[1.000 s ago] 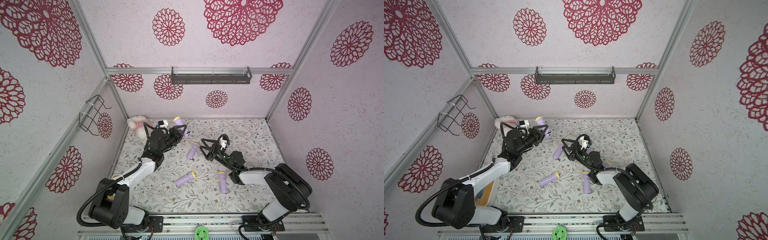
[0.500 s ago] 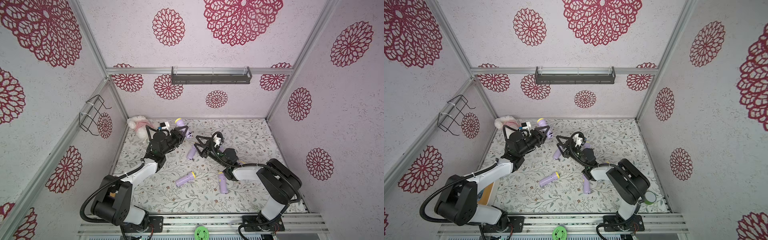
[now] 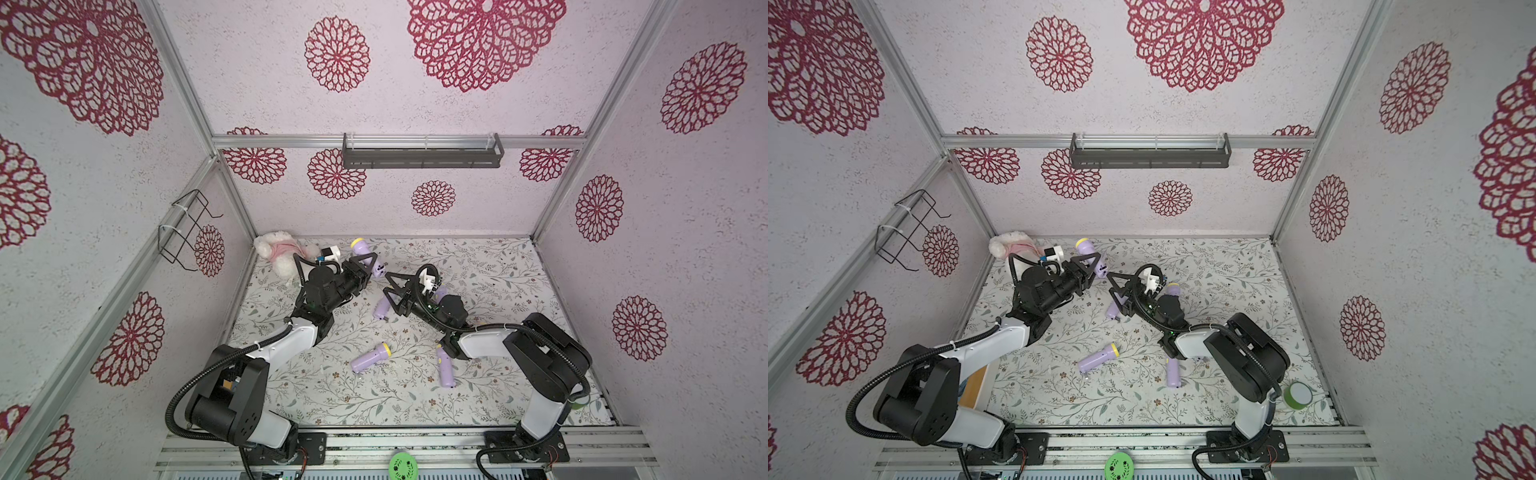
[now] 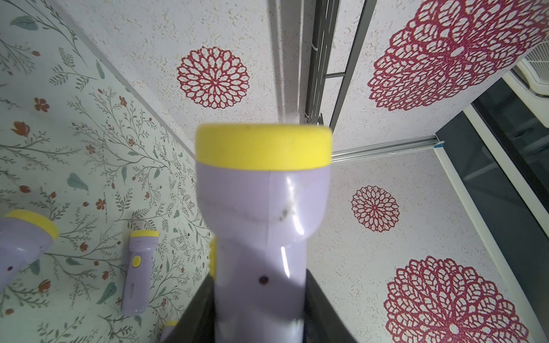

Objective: Close the plug at the bottom of the flashlight
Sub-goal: Close the plug of the flashlight.

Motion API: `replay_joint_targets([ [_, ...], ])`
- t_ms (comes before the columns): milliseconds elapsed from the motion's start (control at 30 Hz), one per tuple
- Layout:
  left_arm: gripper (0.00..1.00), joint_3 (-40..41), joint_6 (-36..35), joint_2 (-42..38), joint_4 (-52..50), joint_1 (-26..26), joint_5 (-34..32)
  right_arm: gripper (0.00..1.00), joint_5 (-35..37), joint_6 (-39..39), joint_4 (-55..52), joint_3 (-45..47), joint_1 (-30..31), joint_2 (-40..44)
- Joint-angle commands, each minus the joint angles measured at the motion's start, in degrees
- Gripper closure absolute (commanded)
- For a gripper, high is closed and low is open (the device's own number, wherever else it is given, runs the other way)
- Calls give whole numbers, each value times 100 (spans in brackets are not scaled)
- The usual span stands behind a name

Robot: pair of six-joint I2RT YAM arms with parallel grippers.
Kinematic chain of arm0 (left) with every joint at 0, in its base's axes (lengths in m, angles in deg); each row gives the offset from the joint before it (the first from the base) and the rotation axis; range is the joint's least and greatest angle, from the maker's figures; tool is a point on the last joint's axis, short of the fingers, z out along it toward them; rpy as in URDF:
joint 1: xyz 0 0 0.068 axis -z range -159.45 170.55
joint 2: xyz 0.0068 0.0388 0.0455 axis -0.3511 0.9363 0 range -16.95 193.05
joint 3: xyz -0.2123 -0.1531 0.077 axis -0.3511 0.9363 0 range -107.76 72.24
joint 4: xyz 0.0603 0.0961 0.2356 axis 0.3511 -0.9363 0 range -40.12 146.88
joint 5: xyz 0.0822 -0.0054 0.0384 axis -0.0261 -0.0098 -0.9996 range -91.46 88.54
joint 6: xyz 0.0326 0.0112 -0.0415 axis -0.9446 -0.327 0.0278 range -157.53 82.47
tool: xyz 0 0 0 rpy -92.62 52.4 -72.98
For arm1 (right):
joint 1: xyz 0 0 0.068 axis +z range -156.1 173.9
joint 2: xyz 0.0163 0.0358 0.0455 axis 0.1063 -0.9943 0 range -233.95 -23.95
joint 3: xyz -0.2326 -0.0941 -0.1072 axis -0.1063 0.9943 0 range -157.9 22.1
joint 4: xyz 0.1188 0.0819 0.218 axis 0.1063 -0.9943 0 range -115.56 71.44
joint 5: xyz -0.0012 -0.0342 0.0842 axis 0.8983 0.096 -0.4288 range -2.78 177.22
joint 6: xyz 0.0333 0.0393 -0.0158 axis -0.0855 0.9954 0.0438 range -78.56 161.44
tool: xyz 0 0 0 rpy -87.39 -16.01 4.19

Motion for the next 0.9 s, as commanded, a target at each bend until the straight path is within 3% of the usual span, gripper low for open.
replay_joint_targets([
  [0,100,56,168,49,476,53,-54,7,-58,-33,209,-202,49,11],
  [867,100,262,320,173,867,120,-137,9,156,-146,142,-230,87,39],
])
